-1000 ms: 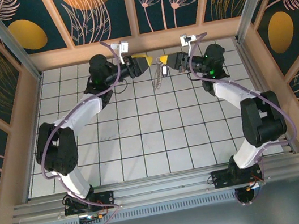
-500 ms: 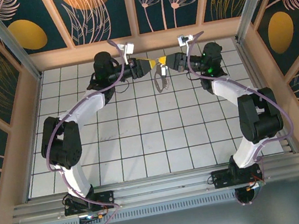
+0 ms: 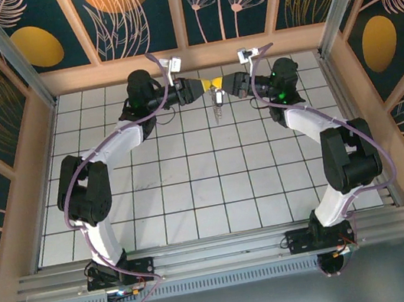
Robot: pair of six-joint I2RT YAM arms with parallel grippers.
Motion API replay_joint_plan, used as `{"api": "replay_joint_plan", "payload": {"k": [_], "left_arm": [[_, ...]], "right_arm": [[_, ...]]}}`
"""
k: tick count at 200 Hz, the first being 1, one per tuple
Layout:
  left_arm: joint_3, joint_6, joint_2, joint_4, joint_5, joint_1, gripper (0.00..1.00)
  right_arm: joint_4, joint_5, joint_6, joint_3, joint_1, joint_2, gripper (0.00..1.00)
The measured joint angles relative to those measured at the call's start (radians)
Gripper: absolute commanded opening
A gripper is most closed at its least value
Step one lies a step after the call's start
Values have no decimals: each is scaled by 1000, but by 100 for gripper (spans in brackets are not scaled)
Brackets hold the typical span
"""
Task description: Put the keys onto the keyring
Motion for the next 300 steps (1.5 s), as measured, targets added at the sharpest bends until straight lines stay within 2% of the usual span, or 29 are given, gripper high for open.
{"api": "replay_joint_plan", "payload": {"k": [33, 65, 103, 121, 167, 214, 271, 295, 300], "left_arm": [[0, -21, 4, 23, 4, 0, 38], [0, -36, 8, 40, 11, 0, 33], [0, -52, 12, 69, 23, 0, 23], [0, -56, 12, 78, 26, 0, 23], [-18, -63, 13, 92, 26, 0, 29], [-40, -64, 12, 108, 30, 0, 27], [-41, -82, 13, 137, 30, 0, 12], [-41, -91, 14, 142, 30, -2, 0], [-41, -95, 15, 145, 30, -2, 0]], "right_arm": [[0, 0, 0, 0, 5, 1, 0], [0, 1, 0, 0, 8, 4, 0], [0, 2, 0, 1, 13, 8, 0], [0, 2, 0, 1, 13, 10, 0], [0, 3, 0, 1, 14, 18, 0], [0, 7, 0, 1, 14, 24, 0], [0, 16, 0, 1, 14, 24, 0], [0, 18, 0, 1, 13, 24, 0], [1, 19, 0, 1, 13, 24, 0]]}}
